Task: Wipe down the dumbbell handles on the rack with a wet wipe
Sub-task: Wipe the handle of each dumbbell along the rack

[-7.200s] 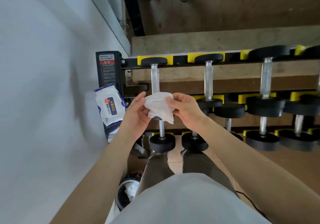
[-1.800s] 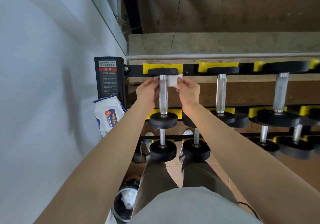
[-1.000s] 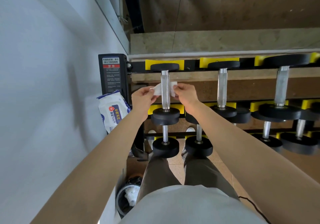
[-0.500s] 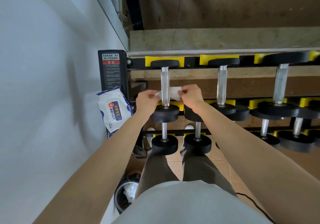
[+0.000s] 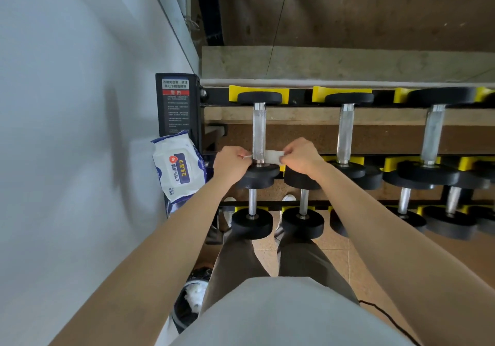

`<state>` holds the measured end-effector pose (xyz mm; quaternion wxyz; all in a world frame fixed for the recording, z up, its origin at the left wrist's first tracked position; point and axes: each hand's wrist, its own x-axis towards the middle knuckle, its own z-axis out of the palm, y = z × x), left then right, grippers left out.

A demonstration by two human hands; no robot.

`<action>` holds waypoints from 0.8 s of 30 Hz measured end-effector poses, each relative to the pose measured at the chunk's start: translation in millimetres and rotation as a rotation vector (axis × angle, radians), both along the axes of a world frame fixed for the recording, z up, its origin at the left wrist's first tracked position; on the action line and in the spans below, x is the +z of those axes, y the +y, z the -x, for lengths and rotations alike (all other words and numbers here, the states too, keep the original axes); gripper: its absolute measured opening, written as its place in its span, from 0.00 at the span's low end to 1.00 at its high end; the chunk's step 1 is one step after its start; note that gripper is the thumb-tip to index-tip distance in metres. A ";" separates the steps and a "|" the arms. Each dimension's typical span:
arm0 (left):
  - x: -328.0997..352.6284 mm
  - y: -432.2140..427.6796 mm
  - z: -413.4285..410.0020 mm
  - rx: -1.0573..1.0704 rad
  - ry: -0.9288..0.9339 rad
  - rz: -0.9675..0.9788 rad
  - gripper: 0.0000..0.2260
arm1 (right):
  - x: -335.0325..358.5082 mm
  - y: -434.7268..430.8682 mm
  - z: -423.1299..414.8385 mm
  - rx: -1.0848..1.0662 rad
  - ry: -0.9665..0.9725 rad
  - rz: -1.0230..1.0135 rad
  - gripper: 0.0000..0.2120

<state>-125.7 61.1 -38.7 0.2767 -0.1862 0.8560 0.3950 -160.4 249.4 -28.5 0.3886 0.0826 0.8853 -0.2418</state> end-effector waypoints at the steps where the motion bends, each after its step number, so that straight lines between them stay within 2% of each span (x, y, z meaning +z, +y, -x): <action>1: -0.6 0.7 -0.7 -0.003 0.005 -0.002 0.09 | 2.6 -0.5 0.3 0.004 0.002 0.002 0.06; 4: 0.7 -7.0 -3.5 0.049 0.000 -0.038 0.08 | 3.3 -17.6 -3.9 0.048 0.019 0.029 0.06; 8: 6.6 -22.4 -7.0 0.129 -0.014 -0.105 0.06 | -7.9 -37.7 -11.3 0.055 0.084 -0.008 0.14; 13: 5.0 -16.3 -6.8 0.086 0.015 -0.125 0.07 | 2.6 -33.3 -16.3 -0.062 0.079 0.062 0.15; 16: 3.3 -8.5 -8.1 0.139 0.043 -0.159 0.11 | 24.2 -12.8 -24.6 -0.276 0.150 0.213 0.13; 20: 18.6 14.9 -10.3 0.197 0.310 -0.115 0.08 | 54.7 26.7 -46.7 -0.492 0.208 0.440 0.12; 22: 30.1 35.5 -6.7 0.177 0.373 -0.224 0.07 | 66.1 47.6 -52.6 -0.586 0.175 0.614 0.12; 24: 43.3 60.6 -0.7 0.133 0.283 -0.439 0.09 | 66.9 69.0 -55.2 -0.728 0.107 0.845 0.09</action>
